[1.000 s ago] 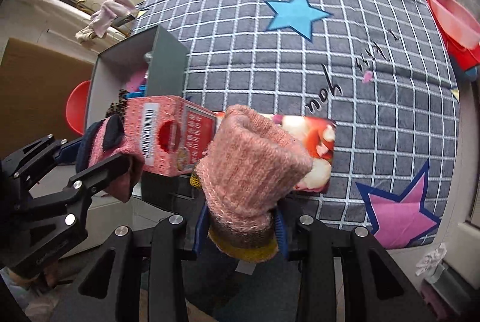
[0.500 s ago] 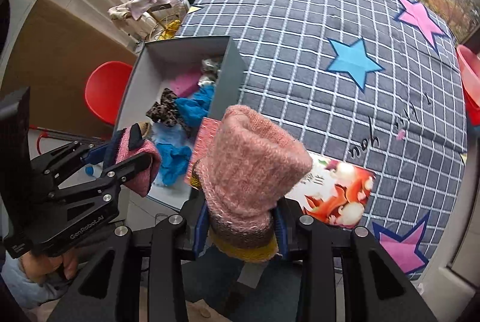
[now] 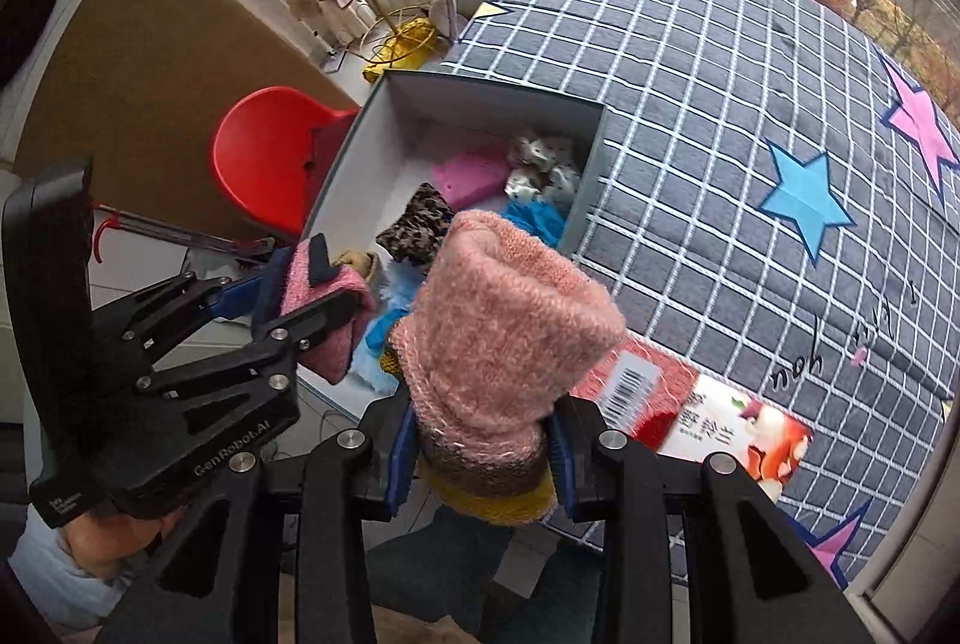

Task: Organize soft objects
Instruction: 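Carry the pink sock and pink knit hat over the white box with both tools, then open both tools to drop the pink sock and knit hat into the box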

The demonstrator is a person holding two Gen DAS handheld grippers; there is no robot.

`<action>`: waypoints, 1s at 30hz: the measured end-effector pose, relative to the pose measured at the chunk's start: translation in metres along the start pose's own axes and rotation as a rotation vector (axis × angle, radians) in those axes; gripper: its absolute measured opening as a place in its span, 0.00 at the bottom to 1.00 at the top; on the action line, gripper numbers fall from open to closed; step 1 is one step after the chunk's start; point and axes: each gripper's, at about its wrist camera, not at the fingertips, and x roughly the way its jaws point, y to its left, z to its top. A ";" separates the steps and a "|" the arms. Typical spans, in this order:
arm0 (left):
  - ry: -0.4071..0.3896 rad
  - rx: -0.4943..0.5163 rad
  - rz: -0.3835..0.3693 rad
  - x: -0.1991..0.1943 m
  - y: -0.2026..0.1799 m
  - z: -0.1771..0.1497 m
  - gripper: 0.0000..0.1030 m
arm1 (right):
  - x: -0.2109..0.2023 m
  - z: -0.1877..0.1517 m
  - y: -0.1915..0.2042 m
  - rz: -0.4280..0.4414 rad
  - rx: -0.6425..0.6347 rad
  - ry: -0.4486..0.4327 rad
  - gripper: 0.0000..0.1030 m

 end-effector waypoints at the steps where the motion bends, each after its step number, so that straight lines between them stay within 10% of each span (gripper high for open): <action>1: 0.001 -0.003 0.001 0.001 0.001 0.001 0.41 | 0.001 0.003 0.003 0.002 -0.005 0.001 0.36; 27: 0.045 -0.034 0.008 0.030 0.019 0.021 0.41 | 0.029 0.044 0.015 -0.016 -0.018 0.037 0.36; 30: 0.031 -0.035 -0.015 0.028 0.020 0.025 0.54 | 0.033 0.049 0.015 -0.019 -0.018 0.039 0.36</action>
